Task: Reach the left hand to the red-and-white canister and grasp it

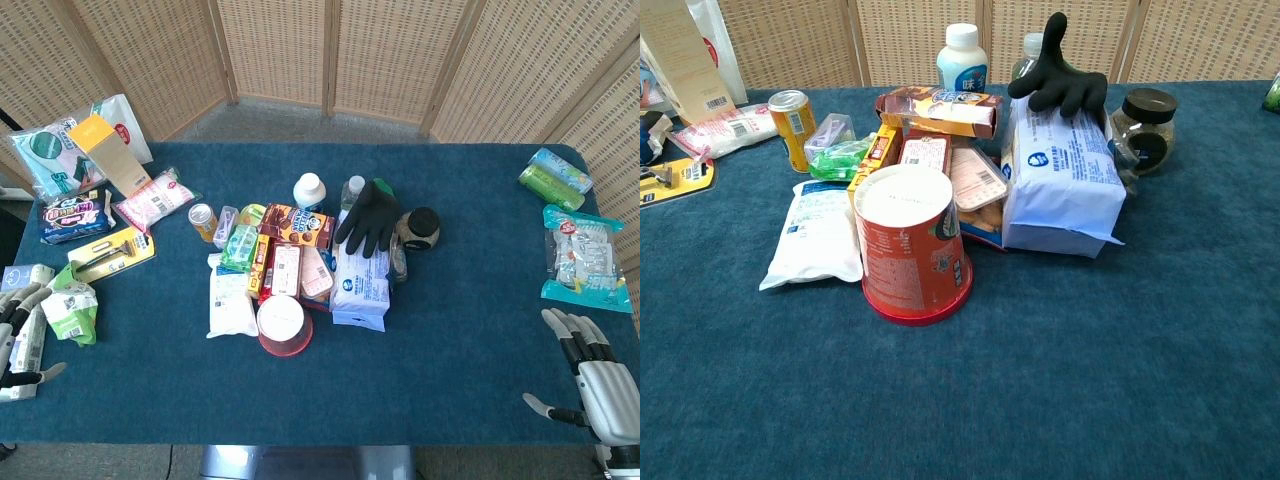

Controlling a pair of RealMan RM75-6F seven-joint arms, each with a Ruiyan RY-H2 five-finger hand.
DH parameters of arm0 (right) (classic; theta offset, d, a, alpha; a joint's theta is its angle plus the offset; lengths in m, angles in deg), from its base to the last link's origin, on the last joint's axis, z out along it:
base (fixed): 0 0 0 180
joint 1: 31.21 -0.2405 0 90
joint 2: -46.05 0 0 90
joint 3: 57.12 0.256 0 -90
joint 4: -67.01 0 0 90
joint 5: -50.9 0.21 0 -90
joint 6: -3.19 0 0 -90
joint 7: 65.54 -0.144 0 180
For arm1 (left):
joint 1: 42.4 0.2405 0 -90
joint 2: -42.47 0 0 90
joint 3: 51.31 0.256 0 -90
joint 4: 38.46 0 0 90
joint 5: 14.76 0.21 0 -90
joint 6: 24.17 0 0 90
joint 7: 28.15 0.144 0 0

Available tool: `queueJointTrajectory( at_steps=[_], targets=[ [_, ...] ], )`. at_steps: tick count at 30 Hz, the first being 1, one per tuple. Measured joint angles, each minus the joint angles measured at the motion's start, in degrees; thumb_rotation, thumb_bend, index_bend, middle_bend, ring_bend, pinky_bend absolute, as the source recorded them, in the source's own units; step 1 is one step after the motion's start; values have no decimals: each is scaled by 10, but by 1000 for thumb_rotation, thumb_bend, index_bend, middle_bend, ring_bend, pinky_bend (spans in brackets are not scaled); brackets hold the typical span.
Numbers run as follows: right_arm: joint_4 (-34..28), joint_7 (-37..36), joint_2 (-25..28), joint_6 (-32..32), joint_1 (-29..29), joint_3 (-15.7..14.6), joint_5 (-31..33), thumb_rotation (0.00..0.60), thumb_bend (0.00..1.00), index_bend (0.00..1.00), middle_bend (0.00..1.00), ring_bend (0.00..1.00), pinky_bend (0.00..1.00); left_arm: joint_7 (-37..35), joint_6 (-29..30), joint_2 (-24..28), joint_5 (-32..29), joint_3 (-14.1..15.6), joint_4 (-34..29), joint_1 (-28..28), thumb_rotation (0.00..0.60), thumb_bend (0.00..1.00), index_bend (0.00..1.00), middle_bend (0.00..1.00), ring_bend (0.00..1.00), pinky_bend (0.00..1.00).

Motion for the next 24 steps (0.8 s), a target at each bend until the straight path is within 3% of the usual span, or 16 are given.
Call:
queueJointTrajectory(
  at_steps=[9,12,24],
  targets=[
    [0,4,-2,-4,-1,0,2,600,0,0,0,0,0,1,-4,0,10,2,2,-3,600,0,122,0,0,0],
    [-1,7,-3,-4,-2,0,4,600,0,0,0,0,0,2,-12,-5,26,2,6,-12,600,0,75,0,0,0],
    [-6,0,2,4,1,-3,-9,600,0,0,0,0,0,21,-131,-31,120,-18,-15,-133,600,0,0,0,0,0]
  ],
)
